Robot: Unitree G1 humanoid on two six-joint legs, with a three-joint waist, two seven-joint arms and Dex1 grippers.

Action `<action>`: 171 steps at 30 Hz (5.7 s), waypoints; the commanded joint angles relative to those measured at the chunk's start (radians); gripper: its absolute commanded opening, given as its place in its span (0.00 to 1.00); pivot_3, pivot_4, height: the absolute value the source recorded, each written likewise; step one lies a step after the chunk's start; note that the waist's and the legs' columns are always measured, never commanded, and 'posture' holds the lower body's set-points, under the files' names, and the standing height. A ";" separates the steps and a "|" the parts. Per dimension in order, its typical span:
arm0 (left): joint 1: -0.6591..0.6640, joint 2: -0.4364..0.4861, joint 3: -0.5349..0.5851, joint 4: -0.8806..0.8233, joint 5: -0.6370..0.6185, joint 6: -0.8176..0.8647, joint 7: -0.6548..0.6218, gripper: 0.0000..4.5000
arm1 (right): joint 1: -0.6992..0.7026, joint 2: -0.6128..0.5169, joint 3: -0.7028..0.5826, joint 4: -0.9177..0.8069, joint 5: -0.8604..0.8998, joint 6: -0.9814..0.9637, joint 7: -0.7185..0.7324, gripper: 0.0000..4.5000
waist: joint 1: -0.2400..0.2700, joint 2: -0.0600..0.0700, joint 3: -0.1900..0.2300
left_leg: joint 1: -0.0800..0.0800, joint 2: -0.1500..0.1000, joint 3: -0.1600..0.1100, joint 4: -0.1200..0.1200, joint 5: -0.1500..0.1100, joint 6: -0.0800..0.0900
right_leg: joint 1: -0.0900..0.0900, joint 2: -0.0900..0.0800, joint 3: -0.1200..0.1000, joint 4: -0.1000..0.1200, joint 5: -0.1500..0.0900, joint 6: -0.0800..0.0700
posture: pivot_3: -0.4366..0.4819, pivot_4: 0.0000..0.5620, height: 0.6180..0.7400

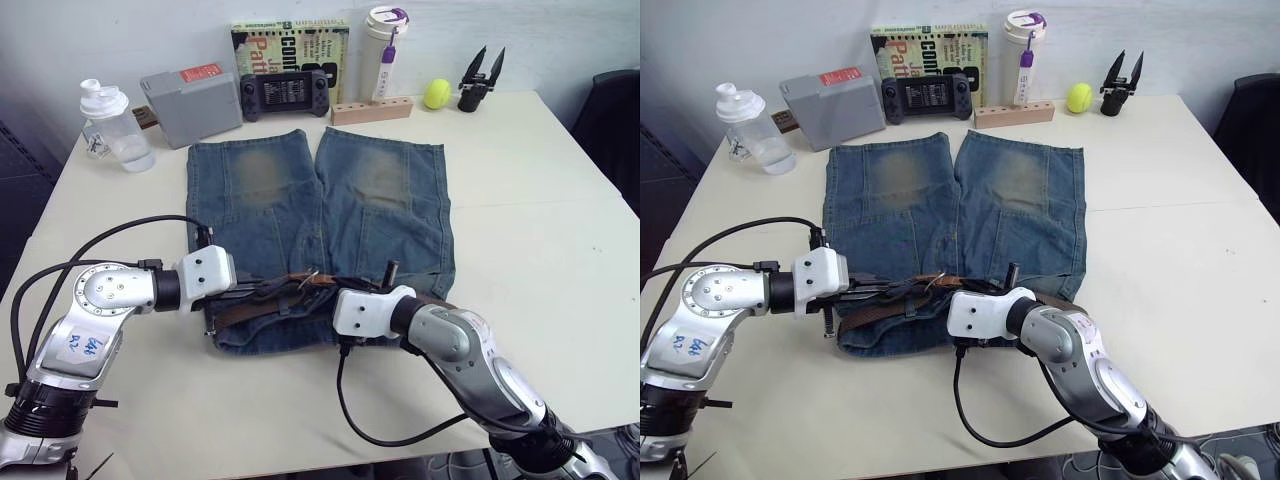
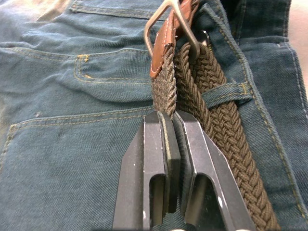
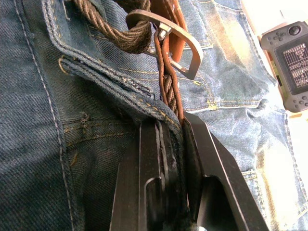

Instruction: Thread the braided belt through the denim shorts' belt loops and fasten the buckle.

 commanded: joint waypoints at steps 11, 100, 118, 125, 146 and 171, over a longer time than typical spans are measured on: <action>-0.100 0.008 -0.068 0.068 0.056 -0.102 -0.064 0.00 | -0.026 0.014 -0.024 -0.013 -0.019 -0.098 -0.014 0.02 | 0.000 0.000 0.000 | 0.000 0.000 0.000 0.000 0.000 0.000 | 0.000 0.000 0.000 0.000 0.000 0.000 | 0.48 0.27 0.88; -0.186 -0.330 -0.239 0.199 0.138 -0.169 0.006 0.00 | -0.096 -0.199 -0.150 -0.020 0.307 0.146 0.179 0.49 | 0.026 -0.001 0.000 | -0.002 -0.001 -0.002 0.011 0.000 0.001 | 0.001 -0.002 0.000 0.007 0.000 0.000 | 0.48 0.27 0.88; -0.119 -0.308 -0.077 0.080 -0.029 0.014 0.046 0.63 | -0.055 -0.194 -0.132 -0.036 0.261 0.154 0.153 0.00 | 0.025 -0.001 0.000 | -0.002 -0.001 -0.002 0.011 0.000 0.001 | 0.001 -0.002 0.000 0.007 0.000 0.000 | 0.48 0.27 0.88; -0.002 -0.214 0.116 -0.017 -0.275 0.229 0.011 0.72 | -0.027 -0.183 -0.155 -0.039 0.266 0.116 0.108 0.00 | 0.025 -0.001 0.000 | -0.002 0.000 -0.002 0.011 0.000 0.001 | 0.001 -0.003 0.000 0.007 0.000 0.000 | 0.48 0.27 0.88; 0.186 -0.076 -0.101 0.116 0.023 0.028 0.016 0.01 | 0.403 -0.367 -0.581 0.042 0.335 -0.326 0.078 0.00 | 0.027 0.001 -0.002 | 0.001 -0.001 0.000 0.008 0.000 0.001 | 0.001 -0.002 0.002 0.006 0.000 0.000 | 0.48 0.27 0.88; 0.208 -0.046 -0.093 0.171 0.018 -0.044 0.056 0.01 | 0.392 -0.348 -0.527 0.175 0.200 -0.538 -0.043 0.00 | 0.026 0.008 -0.006 | 0.006 -0.001 -0.001 0.008 0.000 0.001 | 0.006 -0.003 0.001 0.006 0.000 0.000 | 0.48 0.27 0.88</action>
